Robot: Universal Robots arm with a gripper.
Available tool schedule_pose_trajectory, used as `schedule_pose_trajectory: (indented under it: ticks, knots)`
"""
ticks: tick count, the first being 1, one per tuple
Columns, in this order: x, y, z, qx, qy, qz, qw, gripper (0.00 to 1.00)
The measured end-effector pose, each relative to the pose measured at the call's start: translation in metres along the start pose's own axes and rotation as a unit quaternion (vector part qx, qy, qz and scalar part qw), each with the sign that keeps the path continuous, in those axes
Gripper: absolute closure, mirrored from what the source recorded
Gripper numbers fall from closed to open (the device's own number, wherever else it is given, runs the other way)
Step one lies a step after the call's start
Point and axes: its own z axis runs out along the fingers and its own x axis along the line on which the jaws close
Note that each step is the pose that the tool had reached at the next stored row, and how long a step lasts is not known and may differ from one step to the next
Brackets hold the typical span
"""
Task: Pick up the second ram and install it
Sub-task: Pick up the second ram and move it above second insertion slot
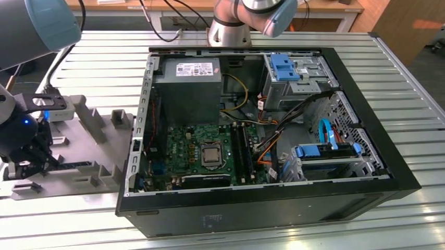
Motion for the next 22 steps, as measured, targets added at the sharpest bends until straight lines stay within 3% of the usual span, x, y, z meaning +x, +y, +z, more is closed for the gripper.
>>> schedule_pose_trajectory:
  ticks: [16,22]
  knots:
    - [0.0000,0.0001,-0.0002,-0.0001,0.0001,0.000,1.0000,0.88]
    - [-0.0005,0.0005,-0.0103,-0.0001,0.0000,0.000,1.0000,0.88]
